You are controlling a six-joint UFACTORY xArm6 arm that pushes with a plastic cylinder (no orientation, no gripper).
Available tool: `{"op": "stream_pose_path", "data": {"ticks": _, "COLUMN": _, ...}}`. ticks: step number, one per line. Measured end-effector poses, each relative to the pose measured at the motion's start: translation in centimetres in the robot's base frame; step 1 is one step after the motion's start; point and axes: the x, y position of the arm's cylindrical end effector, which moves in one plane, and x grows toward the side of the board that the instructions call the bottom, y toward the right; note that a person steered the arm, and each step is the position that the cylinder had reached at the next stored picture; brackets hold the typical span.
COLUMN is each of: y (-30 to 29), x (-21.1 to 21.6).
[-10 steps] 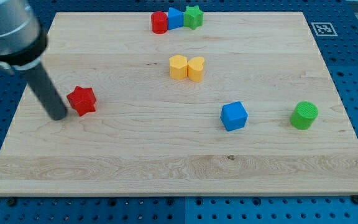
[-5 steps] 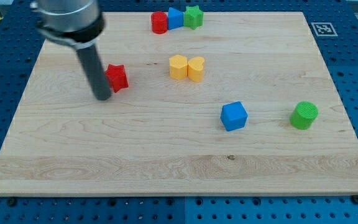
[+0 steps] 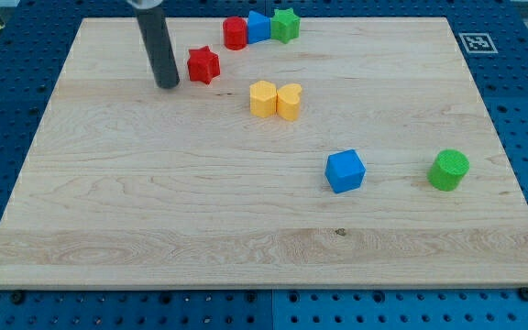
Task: Move the red star to the bottom left of the red circle
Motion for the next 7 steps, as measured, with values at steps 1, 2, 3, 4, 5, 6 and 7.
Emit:
{"op": "stream_pose_path", "data": {"ticks": 1, "y": 4.1, "x": -4.4}}
{"op": "stream_pose_path", "data": {"ticks": 2, "y": 5.4, "x": -5.8}}
{"op": "stream_pose_path", "data": {"ticks": 3, "y": 2.5, "x": -2.7}}
{"op": "stream_pose_path", "data": {"ticks": 4, "y": 1.3, "x": 1.3}}
{"op": "stream_pose_path", "data": {"ticks": 5, "y": 5.3, "x": 1.6}}
{"op": "stream_pose_path", "data": {"ticks": 6, "y": 9.4, "x": -0.4}}
{"op": "stream_pose_path", "data": {"ticks": 7, "y": 9.9, "x": -1.7}}
